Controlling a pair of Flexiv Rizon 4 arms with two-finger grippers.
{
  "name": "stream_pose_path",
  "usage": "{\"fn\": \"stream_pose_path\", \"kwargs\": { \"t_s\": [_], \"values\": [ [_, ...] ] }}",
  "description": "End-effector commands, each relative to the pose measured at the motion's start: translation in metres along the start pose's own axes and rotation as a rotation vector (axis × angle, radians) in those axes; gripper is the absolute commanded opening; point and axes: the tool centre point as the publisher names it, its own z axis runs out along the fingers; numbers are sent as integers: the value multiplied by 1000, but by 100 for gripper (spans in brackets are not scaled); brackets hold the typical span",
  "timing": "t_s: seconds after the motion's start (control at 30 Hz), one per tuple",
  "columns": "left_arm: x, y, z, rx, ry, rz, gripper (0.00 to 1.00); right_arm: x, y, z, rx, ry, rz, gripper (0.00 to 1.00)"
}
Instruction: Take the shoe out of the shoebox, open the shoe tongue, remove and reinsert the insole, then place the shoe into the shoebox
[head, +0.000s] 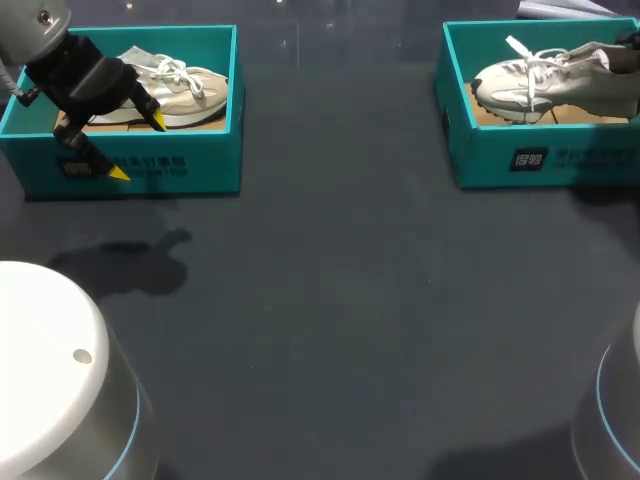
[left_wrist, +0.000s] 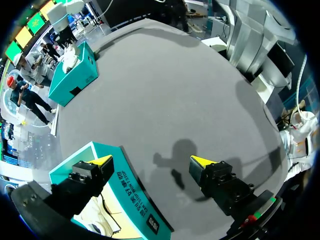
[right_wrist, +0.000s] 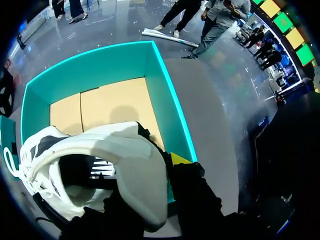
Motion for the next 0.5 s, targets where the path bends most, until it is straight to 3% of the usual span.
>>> {"fn": "stream_pose_path", "kwargs": {
  "t_s": [0.03,0.5],
  "values": [
    [1,0,0,-3,-1,1,100,-1,-5,1,4,-7,3,0],
    [1,0,0,-3,-1,1,100,-2,-26,17,38,-53,-38,0]
  ]
}}
